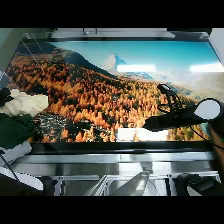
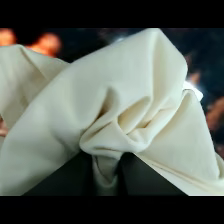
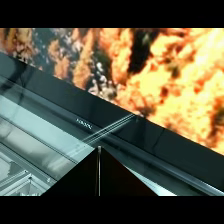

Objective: Fold the shirts.

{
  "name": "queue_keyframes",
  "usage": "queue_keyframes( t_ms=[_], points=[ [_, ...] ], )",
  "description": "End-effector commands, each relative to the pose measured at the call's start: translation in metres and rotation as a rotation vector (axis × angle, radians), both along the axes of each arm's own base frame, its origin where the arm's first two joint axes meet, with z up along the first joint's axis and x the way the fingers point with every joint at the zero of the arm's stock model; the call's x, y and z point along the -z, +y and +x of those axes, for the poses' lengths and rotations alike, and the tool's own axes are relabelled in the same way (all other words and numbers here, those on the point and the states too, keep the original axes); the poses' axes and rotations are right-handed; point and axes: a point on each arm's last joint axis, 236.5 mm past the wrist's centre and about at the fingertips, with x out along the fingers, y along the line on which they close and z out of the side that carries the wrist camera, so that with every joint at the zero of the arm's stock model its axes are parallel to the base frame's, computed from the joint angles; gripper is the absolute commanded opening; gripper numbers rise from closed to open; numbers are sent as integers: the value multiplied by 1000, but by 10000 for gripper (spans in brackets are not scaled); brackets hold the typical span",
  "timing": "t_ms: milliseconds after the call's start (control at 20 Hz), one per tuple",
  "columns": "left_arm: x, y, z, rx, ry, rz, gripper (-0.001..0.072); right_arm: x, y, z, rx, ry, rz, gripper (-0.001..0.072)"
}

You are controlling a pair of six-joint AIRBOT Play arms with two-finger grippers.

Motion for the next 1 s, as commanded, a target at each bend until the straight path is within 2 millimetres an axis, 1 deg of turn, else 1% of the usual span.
queue_keyframes(
  t_ms=[0,50,100,150,200,250,300,350,400,500,550,600,650,700,750,800,850,900,950],
  points=[
    [-21,-58,13,127,42,-149,8,0,0,0,0,1,0,23],
    [-53,-82,27,168,-19,-198,8,0,0,0,0,1,0,23],
    [-91,-106,43,200,-116,-244,8,0,0,0,-1,1,0,23],
    [-132,-136,59,227,-227,-302,8,0,0,0,0,1,0,23],
    [-180,-176,69,269,-342,-398,8,0,0,0,0,1,0,23],
    [-219,-216,71,326,-426,-482,8,0,0,0,-1,1,0,23],
    [-250,-257,65,390,-472,-551,9,0,0,0,-1,1,0,23],
    [-265,-292,53,458,-469,-575,9,0,0,0,-1,1,0,23],
    [-272,-329,35,542,-437,-580,9,0,0,0,0,1,0,23],
    [-280,-395,2,665,-395,-611,9,0,0,0,0,1,0,23],
    [-280,-424,-17,723,-367,-610,8,0,0,0,-1,1,0,23],
    [-276,-445,-35,769,-338,-587,8,0,0,0,0,1,0,23],
    [-271,-459,-53,811,-306,-550,8,0,0,0,0,1,0,23],
    [-265,-470,-69,844,-281,-503,11,0,0,1,2,-3,1,23],
    [-261,-475,-78,846,-264,-459,22,0,0,1,2,-2,1,23],
    [-261,-478,-82,851,-275,-414,154,-1,2,1,4,-1,9,23],
    [-266,-478,-83,851,-294,-376,361,-3,5,0,6,5,26,23],
    [-272,-477,-82,839,-316,-352,451,-6,9,-1,7,13,45,23],
    [-278,-473,-82,816,-330,-339,693,-7,11,-3,7,20,59,23]
  ],
)
